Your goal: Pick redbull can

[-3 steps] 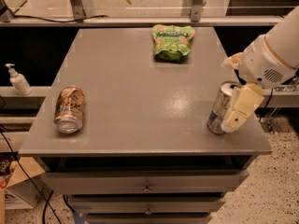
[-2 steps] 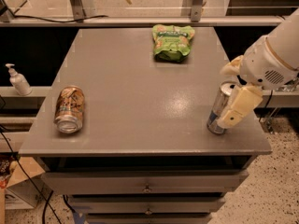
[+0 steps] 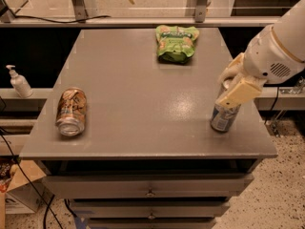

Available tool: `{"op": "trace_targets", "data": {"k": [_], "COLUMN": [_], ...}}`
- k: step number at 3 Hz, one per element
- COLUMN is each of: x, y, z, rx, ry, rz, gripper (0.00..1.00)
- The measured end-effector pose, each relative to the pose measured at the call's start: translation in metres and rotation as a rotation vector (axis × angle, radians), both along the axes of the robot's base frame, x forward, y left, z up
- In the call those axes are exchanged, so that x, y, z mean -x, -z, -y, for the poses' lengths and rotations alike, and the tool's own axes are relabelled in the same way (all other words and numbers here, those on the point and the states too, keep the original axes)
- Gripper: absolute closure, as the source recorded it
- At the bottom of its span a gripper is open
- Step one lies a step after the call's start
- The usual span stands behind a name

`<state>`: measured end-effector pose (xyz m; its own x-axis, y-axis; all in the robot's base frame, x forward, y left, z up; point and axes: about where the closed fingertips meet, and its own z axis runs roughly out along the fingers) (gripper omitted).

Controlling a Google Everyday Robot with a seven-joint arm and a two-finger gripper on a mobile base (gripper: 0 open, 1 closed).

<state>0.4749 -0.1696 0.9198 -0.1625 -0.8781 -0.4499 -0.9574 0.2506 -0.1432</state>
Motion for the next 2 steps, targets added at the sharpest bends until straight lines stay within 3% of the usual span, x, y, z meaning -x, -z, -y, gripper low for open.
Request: {"op": "trace_targets", "data": {"k": [1, 2], "x": [-0.005, -0.015], "y": [-0.007, -0.025], "z": [-0.009, -0.02], "rx": [0.007, -0.005], "ry": [-0.028, -0.064], "rz": [0.011, 0.04], "gripper": [0.88, 1.0]}}
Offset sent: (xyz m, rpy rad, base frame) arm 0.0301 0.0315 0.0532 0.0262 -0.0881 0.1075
